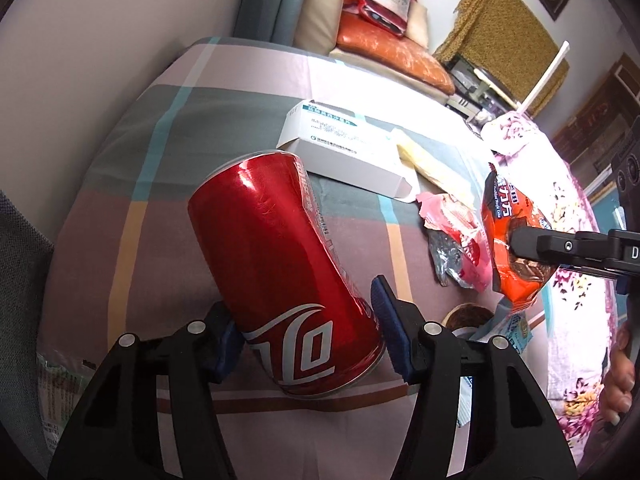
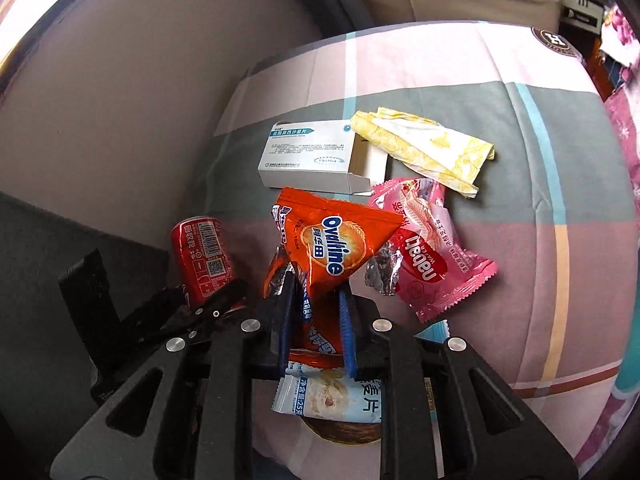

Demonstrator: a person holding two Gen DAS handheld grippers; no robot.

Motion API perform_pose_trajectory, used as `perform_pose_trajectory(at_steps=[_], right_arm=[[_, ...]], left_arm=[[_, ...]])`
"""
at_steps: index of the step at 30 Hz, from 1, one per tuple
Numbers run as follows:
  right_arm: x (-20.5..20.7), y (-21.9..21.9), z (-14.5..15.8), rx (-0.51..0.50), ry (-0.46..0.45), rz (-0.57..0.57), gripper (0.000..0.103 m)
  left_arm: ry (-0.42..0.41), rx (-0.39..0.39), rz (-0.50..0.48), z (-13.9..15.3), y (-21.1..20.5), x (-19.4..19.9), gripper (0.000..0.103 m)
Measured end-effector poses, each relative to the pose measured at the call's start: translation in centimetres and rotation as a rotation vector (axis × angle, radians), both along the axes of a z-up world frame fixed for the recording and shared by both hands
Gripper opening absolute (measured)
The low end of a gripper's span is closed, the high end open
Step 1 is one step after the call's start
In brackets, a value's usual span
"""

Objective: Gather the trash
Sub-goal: 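Grasp the red Coca-Cola can with the left gripper while the right gripper grasps the orange Ovaltine wrapper, then carry the can and Ovaltine wrapper over the teal wastebasket, then open the left gripper to drop the can while the right gripper releases the wrapper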

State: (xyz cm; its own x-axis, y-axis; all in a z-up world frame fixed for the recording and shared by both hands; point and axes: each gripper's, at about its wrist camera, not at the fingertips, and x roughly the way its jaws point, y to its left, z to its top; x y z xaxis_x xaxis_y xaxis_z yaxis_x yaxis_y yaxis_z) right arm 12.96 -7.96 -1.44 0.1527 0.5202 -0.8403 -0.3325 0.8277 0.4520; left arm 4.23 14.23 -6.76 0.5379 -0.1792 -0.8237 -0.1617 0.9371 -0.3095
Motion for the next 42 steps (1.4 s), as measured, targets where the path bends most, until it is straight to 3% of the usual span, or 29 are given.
perform_pose_trajectory(at_steps=[10,20,29,42], right_arm=[[0.5,-7.4,1.1,0.072,-0.022,-0.18,0.019],[-1.4,-16.7,0.1,0.124,-0.063,-0.349,0.019],[-2.8,-25.7,-1.4,0.196,-0.074,-0.498,0.019],[-4.5,-37.4,-4.8,0.202,-0.08,-0.708,0.019]], left_arm=[[-0.067,0.011,-0.103,3.8,-4.9,-0.2,0.059],[-0.092,0.057,-0.295,6.0,-15.2,2.1,0.059],[-0.06,0.108,-0.481,5.0,-26.4,3.9,0.059],[0.015,0.154,-0.647,2.0,-38.1,6.3,0.06]])
